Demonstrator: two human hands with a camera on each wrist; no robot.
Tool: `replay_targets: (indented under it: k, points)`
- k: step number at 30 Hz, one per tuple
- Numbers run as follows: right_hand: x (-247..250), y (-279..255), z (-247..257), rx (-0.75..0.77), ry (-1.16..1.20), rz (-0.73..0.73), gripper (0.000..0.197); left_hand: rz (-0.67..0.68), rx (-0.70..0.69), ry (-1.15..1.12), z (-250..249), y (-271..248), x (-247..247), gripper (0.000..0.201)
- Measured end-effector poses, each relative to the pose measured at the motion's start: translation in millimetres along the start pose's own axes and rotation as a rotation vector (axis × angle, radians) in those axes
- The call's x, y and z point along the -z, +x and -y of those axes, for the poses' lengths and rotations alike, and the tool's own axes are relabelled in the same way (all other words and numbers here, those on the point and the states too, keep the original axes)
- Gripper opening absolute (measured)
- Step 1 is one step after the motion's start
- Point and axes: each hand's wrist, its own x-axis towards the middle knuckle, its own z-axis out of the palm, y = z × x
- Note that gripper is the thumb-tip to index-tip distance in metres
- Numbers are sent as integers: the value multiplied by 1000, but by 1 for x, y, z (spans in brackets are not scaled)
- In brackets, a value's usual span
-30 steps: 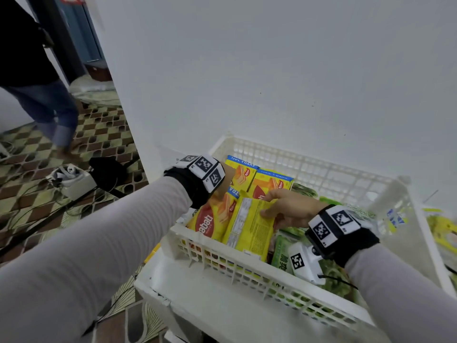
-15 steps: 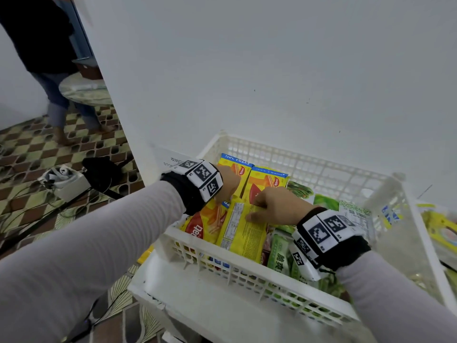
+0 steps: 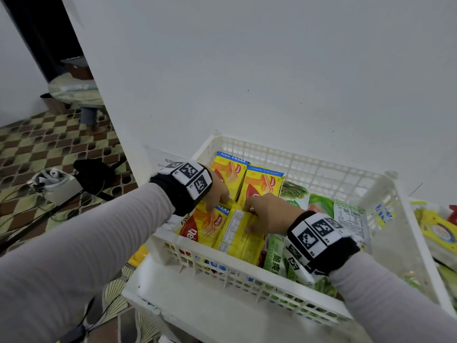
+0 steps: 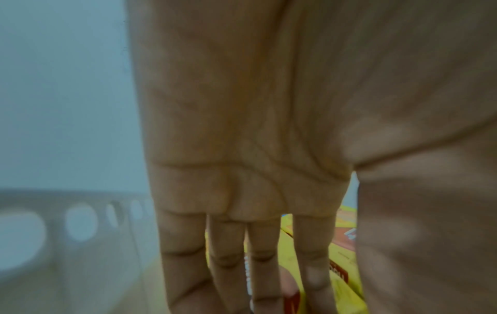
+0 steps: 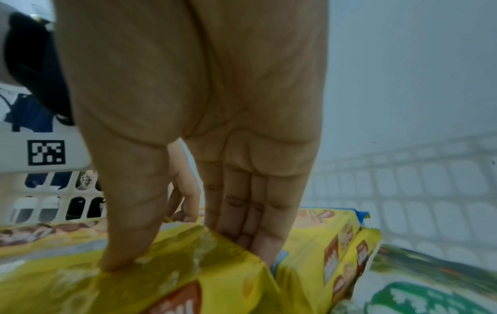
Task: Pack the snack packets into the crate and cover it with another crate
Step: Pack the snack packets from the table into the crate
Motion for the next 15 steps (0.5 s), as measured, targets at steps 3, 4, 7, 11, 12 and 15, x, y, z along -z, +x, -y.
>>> replay_targets:
  k: [3,4,7,11,12,15]
  points:
    - [-2,1,5,18,-61,57,45,14,16,9,-2,1,0,59]
    - [-4,2,8,17,-103,100,44,16,21,28,-3,2,0,58]
    - [-11,5,15,-36,-197,175,44,2,21,62,-5,1,1,45]
    - [-5,9,16,-25,-186,54,39,-44,-8,-51,-2,3,8,20]
    - [-2,9,12,-10,-143,13,44,-81,10,-102,1,4,10,16]
    - [8,7,-6,-9,32,-137,65,-236,80,-228,7,4,19,21]
